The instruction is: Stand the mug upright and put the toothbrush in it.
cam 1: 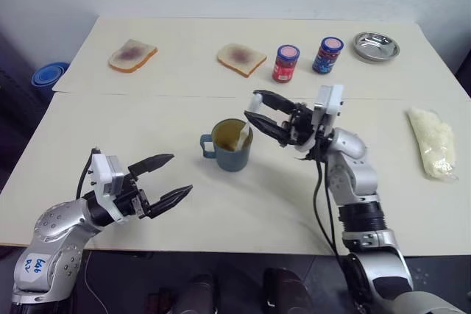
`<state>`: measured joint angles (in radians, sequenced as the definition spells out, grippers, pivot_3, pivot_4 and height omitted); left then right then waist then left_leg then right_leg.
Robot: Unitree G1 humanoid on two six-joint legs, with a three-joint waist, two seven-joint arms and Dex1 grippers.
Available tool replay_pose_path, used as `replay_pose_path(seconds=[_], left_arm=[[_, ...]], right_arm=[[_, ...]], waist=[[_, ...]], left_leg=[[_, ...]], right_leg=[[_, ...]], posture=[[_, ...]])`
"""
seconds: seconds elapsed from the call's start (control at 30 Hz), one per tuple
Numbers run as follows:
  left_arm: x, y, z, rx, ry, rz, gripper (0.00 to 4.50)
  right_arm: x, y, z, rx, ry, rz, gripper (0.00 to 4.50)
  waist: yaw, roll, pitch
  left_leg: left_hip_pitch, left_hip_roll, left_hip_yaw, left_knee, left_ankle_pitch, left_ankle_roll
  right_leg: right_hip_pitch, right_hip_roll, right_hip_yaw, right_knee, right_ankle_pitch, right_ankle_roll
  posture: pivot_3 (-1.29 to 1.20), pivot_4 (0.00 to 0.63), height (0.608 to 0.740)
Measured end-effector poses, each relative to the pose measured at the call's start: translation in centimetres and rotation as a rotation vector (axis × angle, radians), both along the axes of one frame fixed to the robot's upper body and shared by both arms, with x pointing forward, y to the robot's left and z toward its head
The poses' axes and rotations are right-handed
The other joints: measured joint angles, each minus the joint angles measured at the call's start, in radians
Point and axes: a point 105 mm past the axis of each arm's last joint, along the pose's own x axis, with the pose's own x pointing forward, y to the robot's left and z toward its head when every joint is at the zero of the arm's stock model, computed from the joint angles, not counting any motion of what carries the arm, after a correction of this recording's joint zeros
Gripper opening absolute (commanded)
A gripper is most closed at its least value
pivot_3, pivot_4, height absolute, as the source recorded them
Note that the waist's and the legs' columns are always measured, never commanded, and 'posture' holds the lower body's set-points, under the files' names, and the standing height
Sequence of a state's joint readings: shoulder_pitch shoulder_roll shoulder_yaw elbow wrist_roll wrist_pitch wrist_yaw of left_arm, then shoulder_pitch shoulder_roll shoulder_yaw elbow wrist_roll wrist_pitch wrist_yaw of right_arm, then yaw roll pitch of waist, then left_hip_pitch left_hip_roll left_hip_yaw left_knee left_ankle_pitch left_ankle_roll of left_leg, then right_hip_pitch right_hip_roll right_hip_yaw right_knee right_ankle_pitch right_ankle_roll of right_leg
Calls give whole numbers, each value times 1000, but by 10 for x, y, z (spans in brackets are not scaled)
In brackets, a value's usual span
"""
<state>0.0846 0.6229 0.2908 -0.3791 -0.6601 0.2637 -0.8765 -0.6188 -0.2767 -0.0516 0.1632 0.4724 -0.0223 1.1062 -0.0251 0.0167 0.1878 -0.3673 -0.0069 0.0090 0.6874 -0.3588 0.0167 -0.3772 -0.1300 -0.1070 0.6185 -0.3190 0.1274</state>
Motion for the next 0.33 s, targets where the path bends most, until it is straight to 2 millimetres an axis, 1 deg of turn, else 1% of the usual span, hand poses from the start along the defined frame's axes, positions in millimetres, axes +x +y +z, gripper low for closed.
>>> replay_pose_path(seconds=[0.03,0.1,0.17,0.2,0.23,0.27,0.33], left_arm=[[0,4,-1,29,-11,18,4500],[1,13,-2,82,-52,58,4500],[1,28,-11,169,-69,119,4500],[-2,36,-19,214,-61,143,4500],[-6,42,-25,239,-45,155,4500],[-10,48,-33,257,-25,164,4500],[-11,51,-36,270,-25,169,4500]], right_arm=[[0,-10,-5,-33,1,-22,3770],[-3,-37,-17,-125,-11,-71,4454],[-14,-71,-37,-293,-17,-96,4485],[-22,-94,-53,-392,7,-108,4485],[-27,-109,-64,-448,36,-118,4485],[-34,-122,-74,-495,62,-118,4485],[-39,-129,-81,-517,70,-111,4485]], waist=[[0,0,0],[6,0,0],[12,0,0],[17,0,0],[21,0,0],[22,-1,0],[20,-2,1]], left_leg=[[0,0,0,0,0,0],[0,-1,0,0,0,0],[0,0,2,0,-1,1],[0,0,3,-1,-1,1],[0,0,5,-2,-1,2],[1,1,6,-2,-1,2],[2,3,9,-2,-1,1]], right_leg=[[0,0,0,0,0,0],[0,-1,0,-1,0,0],[1,0,0,-3,0,0],[1,0,0,-4,0,0],[1,0,0,-6,0,0],[1,0,0,-6,0,0],[1,0,0,-6,0,0]], posture=[[0,150,740],[0,150,740],[0,150,740],[0,150,740],[0,150,740],[0,150,740],[0,150,740]])
